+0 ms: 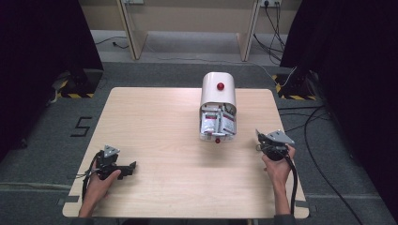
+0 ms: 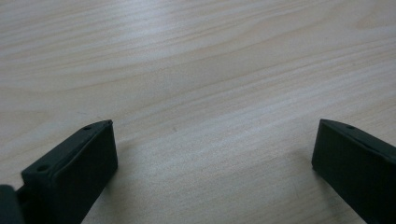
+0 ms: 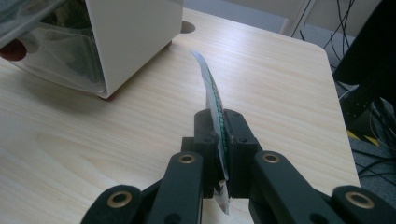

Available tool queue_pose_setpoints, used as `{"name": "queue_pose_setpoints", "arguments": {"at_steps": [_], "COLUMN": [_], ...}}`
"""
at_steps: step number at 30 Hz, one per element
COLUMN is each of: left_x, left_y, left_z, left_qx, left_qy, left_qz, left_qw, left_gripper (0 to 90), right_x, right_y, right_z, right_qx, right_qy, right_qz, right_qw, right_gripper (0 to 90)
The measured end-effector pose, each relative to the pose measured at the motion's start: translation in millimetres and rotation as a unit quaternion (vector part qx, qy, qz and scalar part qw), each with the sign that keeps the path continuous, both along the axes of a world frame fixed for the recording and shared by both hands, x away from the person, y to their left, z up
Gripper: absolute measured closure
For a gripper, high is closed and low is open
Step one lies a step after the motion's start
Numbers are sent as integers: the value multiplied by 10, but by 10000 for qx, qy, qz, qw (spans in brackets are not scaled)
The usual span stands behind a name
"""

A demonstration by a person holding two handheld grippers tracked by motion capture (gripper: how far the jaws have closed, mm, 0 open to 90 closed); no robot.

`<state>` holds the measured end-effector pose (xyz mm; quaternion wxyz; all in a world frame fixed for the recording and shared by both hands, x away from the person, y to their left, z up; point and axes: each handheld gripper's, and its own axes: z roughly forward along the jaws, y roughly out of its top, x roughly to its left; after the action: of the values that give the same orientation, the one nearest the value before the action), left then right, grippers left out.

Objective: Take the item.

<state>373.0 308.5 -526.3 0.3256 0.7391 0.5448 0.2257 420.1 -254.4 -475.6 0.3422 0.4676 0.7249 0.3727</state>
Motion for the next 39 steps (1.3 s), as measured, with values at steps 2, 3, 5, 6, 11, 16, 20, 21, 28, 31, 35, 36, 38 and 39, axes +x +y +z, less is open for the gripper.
{"name": "queue_pose_setpoints", "arguments": {"at_steps": [2, 3, 5, 6, 11, 16, 20, 21, 28, 31, 35, 36, 38, 39], "left_x": [0, 0, 0, 0, 0, 0, 0, 0, 0, 0, 0, 0, 0, 0], "left_y": [0, 0, 0, 0, 0, 0, 0, 0, 0, 0, 0, 0, 0, 0], "left_z": [0, 0, 0, 0, 0, 0, 0, 0, 0, 0, 0, 0, 0, 0], "left_qx": [0, -1, 1, 0, 0, 0, -1, 2, 1, -1, 0, 0, 1, 1], "left_qy": [0, 0, 1, 0, 0, 1, 1, 2, 1, 1, 1, 2, 3, 1], "left_qz": [0, 0, -1, 0, 0, 0, 0, -1, 0, 0, -1, -1, -2, -1], "left_qw": [10000, 10000, 10000, 10000, 10000, 10000, 10000, 10000, 10000, 10000, 10000, 10000, 10000, 10000], "left_gripper": [0, 0, 0, 0, 0, 0, 0, 0, 0, 0, 0, 0, 0, 0], "right_x": [11, 18, 35, 41, 54, 53, 57, 59, 64, 67, 68, 66, 69, 73], "right_y": [9, 15, 27, 38, 70, 75, 89, 92, 126, 135, 152, 157, 163, 166], "right_z": [-18, -30, -61, -79, -141, -170, -195, -200, -239, -242, -260, -261, -257, -258], "right_qx": [-39, -60, -131, -144, -197, -178, -137, -114, -121, -54, 56, 83, 146, 198], "right_qy": [33, 51, 103, 158, 303, 348, 439, 477, 638, 687, 877, 894, 978, 1049], "right_qz": [0, -5, 22, 31, 163, 135, 148, 160, 188, 186, 182, 175, 237, 279], "right_qw": [10000, 10000, 9999, 9998, 9992, 9991, 9988, 9987, 9977, 9974, 9960, 9958, 9948, 9939], "right_gripper": [857, 856, 854, 852, 834, 777, 728, 708, 641, 608, 527, 513, 471, 457]}}
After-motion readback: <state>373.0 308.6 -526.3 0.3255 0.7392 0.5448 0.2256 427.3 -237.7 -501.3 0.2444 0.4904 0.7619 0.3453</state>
